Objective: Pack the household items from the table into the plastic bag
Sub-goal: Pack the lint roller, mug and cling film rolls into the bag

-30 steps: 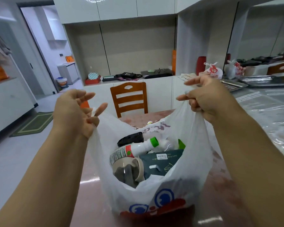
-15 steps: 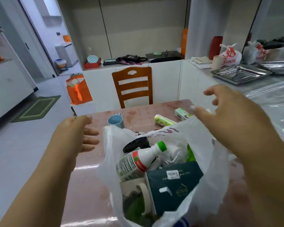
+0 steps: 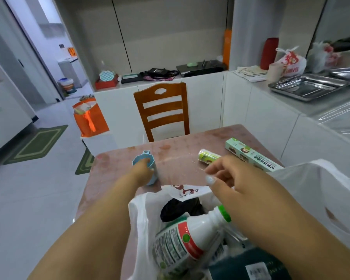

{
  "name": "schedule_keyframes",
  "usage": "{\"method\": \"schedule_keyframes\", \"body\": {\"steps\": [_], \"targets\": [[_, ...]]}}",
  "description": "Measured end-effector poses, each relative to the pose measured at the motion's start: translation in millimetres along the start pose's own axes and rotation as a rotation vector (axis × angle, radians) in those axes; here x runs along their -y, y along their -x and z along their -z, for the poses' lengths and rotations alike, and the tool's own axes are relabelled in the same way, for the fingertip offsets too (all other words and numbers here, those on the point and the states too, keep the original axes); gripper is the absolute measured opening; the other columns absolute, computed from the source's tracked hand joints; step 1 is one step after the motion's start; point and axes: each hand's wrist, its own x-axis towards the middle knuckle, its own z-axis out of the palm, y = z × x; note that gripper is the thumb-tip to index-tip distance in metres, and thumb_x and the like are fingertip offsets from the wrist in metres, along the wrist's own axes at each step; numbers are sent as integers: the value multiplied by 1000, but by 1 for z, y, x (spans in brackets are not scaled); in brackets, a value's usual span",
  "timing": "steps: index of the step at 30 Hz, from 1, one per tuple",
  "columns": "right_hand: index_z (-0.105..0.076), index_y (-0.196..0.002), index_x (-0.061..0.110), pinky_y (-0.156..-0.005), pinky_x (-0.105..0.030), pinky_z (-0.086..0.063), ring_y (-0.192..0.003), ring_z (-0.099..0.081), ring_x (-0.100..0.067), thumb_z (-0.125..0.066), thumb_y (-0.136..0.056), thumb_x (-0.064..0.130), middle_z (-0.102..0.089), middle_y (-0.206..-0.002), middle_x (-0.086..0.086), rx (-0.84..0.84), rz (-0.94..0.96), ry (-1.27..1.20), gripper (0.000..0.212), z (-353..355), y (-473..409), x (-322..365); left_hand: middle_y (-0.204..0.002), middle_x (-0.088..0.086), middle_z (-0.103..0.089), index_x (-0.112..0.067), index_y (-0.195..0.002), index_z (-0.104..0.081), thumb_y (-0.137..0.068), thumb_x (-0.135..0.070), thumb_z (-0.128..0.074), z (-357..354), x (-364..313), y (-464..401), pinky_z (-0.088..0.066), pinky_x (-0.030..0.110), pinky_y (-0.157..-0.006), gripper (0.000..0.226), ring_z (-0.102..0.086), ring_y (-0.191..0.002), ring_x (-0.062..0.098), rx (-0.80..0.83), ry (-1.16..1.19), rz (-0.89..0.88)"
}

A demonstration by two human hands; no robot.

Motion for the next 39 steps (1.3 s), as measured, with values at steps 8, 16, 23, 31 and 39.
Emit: {"method": "schedule_keyframes", "body": {"steps": [8, 16, 23, 31, 39], "targets": [[-55, -108, 36, -76, -20, -47, -87, -56, 3, -47, -97, 35, -60, -96, 19, -32, -20, -66, 13, 3, 7, -11, -115, 13, -64, -4, -111, -63, -87, -14, -62, -2, 19, 7, -44, 31, -83, 26, -54, -91, 23, -121, -43, -38], [-61, -97, 28, -54, -4, -43, -67, -52, 8, -56, -94, 27, -57, -78, 21, -543, 261, -77, 6, 44, 57, -6, -80, 5, -70, -12, -75, -61, -76, -37, -75, 127, -73, 147, -52, 24, -57, 29, -67, -73, 13, -367, 427, -214], [-36, -137, 23, -84, -32, -42, -109, -56, -24, -59, -89, 43, -59, -121, -2, -531, -48, 124, 57, 65, 87, -26, -65, 3, -73, -11, -68, -57, -78, -43, -69, 116, -128, 300, -62, 36, -65, 35, -73, -63, 11, -334, 463, -330], [-47, -123, 28, -60, -26, -47, -86, -66, -19, -54, -96, 16, -67, -112, -6, -333, -16, -330, 31, 71, 102, -39, -93, -10, -68, -25, -89, -59, -93, -46, -51, -15, -113, 317, -59, 28, -72, 23, -63, -77, 5, -242, 240, -137], [-52, -113, 25, -57, -18, -44, -73, -62, -10, -52, -96, 13, -67, -103, -4, -255, 56, -429, 21, 74, 112, -41, -65, 6, -59, -8, -90, -63, -96, -41, -49, -36, -109, 310, -56, 36, -63, 36, -54, -54, 16, -228, 693, 37]]}}
